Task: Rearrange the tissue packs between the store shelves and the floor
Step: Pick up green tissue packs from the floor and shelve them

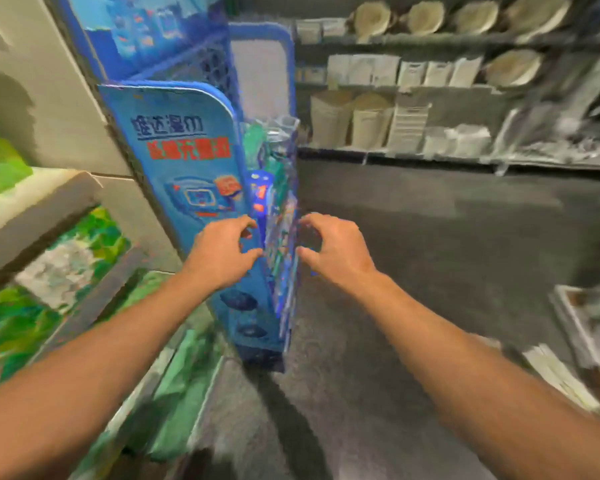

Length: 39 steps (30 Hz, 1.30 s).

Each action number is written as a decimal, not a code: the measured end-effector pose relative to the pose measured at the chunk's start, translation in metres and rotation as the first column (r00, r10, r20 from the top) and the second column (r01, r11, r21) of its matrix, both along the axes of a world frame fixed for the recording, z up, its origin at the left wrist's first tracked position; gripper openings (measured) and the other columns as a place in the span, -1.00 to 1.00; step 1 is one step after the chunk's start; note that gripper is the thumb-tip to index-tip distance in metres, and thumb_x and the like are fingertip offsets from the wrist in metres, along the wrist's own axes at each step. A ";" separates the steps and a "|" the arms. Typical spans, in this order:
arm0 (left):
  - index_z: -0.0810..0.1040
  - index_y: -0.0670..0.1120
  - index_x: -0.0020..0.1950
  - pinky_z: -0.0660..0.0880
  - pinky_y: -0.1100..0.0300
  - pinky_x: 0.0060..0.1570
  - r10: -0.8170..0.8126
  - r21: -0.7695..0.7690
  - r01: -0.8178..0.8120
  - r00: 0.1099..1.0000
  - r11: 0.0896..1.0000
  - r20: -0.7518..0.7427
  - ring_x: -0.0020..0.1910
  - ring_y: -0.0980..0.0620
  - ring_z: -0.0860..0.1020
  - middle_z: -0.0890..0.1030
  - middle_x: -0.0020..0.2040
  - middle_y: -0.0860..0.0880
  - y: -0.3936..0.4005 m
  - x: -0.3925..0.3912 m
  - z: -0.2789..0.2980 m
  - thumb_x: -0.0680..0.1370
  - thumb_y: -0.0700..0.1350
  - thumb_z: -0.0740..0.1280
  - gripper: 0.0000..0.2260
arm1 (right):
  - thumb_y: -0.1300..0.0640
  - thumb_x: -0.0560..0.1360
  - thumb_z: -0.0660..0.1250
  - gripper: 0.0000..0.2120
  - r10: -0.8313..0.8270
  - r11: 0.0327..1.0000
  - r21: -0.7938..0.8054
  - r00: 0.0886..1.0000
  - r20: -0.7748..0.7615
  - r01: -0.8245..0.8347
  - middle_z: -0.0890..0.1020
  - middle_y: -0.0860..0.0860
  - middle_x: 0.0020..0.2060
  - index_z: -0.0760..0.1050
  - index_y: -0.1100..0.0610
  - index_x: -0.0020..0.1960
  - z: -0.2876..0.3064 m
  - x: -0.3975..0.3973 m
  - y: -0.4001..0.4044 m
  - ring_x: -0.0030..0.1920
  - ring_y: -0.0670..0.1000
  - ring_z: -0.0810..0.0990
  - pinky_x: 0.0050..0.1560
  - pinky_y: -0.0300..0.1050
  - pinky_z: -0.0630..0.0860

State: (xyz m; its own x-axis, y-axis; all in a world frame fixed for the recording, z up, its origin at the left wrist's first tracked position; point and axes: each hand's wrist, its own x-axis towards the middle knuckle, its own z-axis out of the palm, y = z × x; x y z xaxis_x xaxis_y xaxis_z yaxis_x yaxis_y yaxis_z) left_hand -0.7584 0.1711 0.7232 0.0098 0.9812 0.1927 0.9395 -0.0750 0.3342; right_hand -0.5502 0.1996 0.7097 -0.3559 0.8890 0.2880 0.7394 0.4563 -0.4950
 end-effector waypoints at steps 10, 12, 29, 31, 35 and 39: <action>0.53 0.02 0.22 0.51 0.12 0.07 -0.497 -0.320 0.491 0.865 0.810 0.069 -0.03 0.01 0.61 0.64 0.02 0.04 0.041 0.407 -0.097 0.42 0.08 0.48 -0.60 | -0.06 0.41 0.45 -0.50 -0.518 0.830 -0.232 0.855 0.021 0.508 0.64 0.03 0.08 0.47 -0.01 0.32 -0.100 0.406 -0.076 0.09 0.05 0.59 0.11 0.02 0.53; 0.52 0.04 0.23 0.50 0.15 0.04 -0.561 -0.382 0.553 0.821 0.740 0.101 -0.05 0.04 0.59 0.61 0.01 0.07 0.041 0.483 -0.122 0.44 0.10 0.46 -0.60 | -0.04 0.41 0.44 -0.50 -0.593 0.757 -0.300 0.803 0.058 0.580 0.64 0.01 0.03 0.46 -0.02 0.32 -0.123 0.476 -0.094 0.06 0.04 0.59 0.08 0.00 0.55; 0.48 -0.03 0.30 0.50 0.08 0.02 -0.768 -0.639 0.670 0.612 0.378 0.188 0.09 -0.08 0.55 0.58 0.14 -0.06 0.165 0.819 -0.444 0.43 0.12 0.45 -0.50 | 0.12 0.31 0.57 -0.43 -0.815 0.270 -0.554 0.493 0.304 0.788 0.63 0.10 0.12 0.50 0.03 0.28 -0.421 0.756 -0.018 0.10 0.15 0.59 0.05 -0.02 0.53; 0.47 -0.04 0.29 0.46 0.08 0.03 -0.782 -0.659 0.665 0.595 0.352 0.183 0.12 -0.11 0.53 0.56 0.15 -0.08 0.180 0.845 -0.514 0.41 0.12 0.47 -0.48 | 0.14 0.30 0.56 -0.44 -0.810 0.250 -0.567 0.490 0.323 0.785 0.63 0.10 0.12 0.51 0.04 0.27 -0.486 0.779 0.006 0.08 0.15 0.60 0.06 0.01 0.57; 0.41 -0.04 0.34 0.45 0.06 0.04 -0.797 -0.687 0.636 0.588 0.350 0.139 0.16 -0.14 0.50 0.52 0.18 -0.11 0.192 0.884 -0.658 0.36 0.17 0.49 -0.37 | 0.18 0.34 0.53 -0.42 -0.746 0.258 -0.612 0.557 0.366 0.747 0.59 0.11 0.18 0.46 0.05 0.31 -0.626 0.811 0.034 0.11 0.17 0.58 0.07 0.07 0.57; 0.36 -0.08 0.36 0.44 -0.01 0.11 -0.798 -0.683 0.615 0.597 0.395 0.076 0.20 -0.18 0.46 0.48 0.24 -0.15 0.184 0.911 -0.786 0.32 0.24 0.49 -0.26 | 0.22 0.36 0.49 -0.36 -0.636 0.305 -0.627 0.643 0.426 0.717 0.50 0.11 0.29 0.37 0.07 0.39 -0.752 0.834 0.041 0.29 0.21 0.45 0.17 0.13 0.53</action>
